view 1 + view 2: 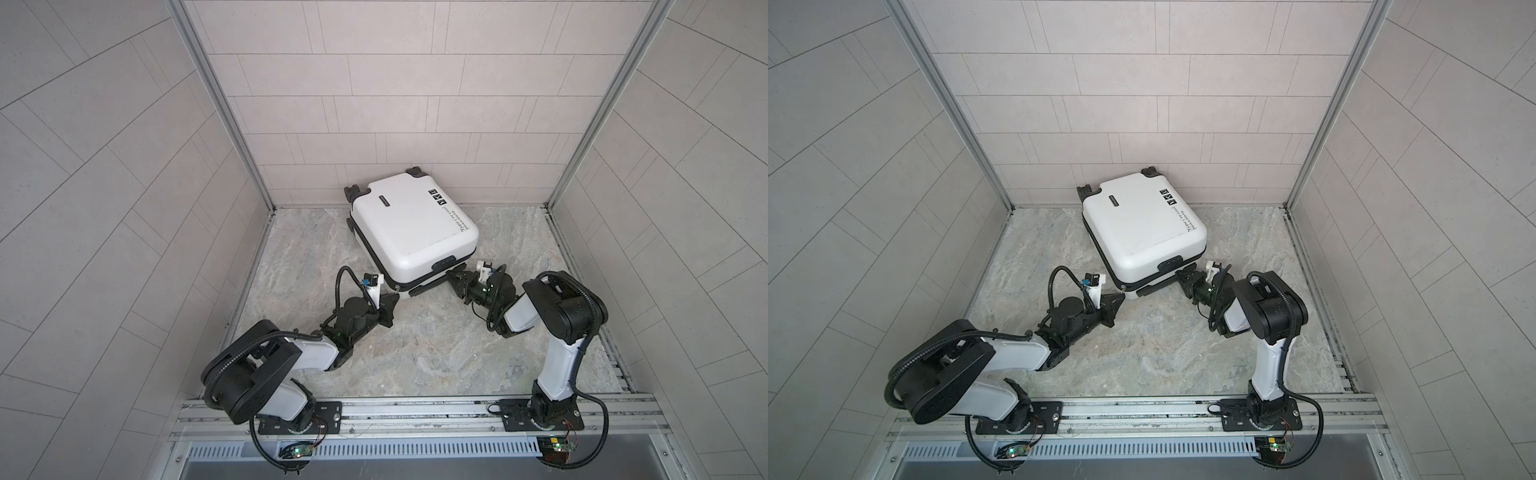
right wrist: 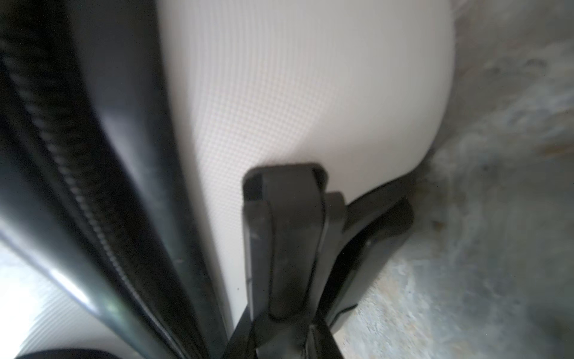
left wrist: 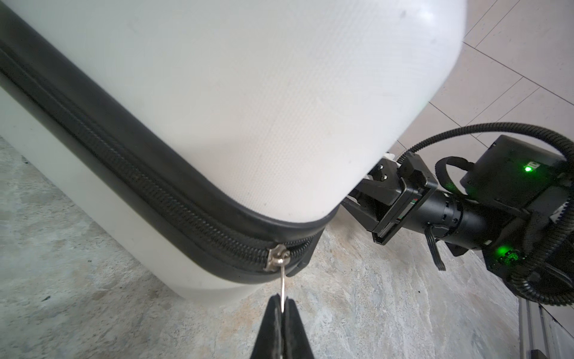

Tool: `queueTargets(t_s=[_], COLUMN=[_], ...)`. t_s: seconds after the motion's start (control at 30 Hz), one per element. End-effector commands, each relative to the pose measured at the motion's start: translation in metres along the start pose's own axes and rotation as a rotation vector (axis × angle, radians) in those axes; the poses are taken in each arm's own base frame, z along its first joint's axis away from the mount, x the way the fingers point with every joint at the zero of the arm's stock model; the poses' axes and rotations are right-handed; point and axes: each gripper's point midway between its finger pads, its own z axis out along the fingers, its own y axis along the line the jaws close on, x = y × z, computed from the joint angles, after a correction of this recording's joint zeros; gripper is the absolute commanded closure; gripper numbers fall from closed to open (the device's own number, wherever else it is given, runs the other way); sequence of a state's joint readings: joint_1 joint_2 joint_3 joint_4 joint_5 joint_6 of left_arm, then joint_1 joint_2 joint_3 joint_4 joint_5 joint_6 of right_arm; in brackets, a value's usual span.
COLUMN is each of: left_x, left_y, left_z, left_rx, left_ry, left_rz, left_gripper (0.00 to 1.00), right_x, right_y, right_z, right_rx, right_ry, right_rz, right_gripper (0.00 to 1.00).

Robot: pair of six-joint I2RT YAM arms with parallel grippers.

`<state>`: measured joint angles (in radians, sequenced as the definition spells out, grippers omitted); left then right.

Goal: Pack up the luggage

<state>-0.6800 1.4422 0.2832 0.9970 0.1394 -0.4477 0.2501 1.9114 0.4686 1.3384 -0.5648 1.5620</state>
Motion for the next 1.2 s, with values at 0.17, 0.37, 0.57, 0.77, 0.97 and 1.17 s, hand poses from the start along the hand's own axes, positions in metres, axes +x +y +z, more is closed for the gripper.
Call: queueTargets(t_s=[0.17, 0.37, 0.57, 0.77, 0.97, 1.17], left_x=[-0.066, -0.084, -0.094, -0.104, -0.109, -0.127], left_y=[-0.057, -0.082, -0.093, -0.100, -0.115, -0.125], left_z=[-0.007, -0.002, 0.005, 0.004, 0.007, -0.016], left_rx=[0.216, 0.278, 0.293, 0.295, 0.355, 0.406], left_ry=[-0.204, -0.270, -0.322, -0.356, -0.348, -0.390], left_rz=[-0.035, -0.075, -0.098, -0.079, -0.092, -0.140], left_gripper=[1.00, 1.00, 1.00, 1.00, 1.00, 1.00], right_x=[0.011, 0.043, 0.078, 0.099, 0.106, 0.100], right_y=[0.021, 0.036, 0.043, 0.043, 0.049, 0.060], right_z=[0.008, 0.023, 0.039, 0.049, 0.047, 0.043], right_rx=[-0.044, -0.065, -0.083, -0.100, -0.111, -0.137], right_ry=[-0.059, -0.060, -0.040, -0.032, -0.042, -0.052], right_rz=[-0.018, -0.048, -0.054, -0.046, -0.067, -0.130], right_gripper=[1.00, 1.00, 1.00, 1.00, 1.00, 1.00])
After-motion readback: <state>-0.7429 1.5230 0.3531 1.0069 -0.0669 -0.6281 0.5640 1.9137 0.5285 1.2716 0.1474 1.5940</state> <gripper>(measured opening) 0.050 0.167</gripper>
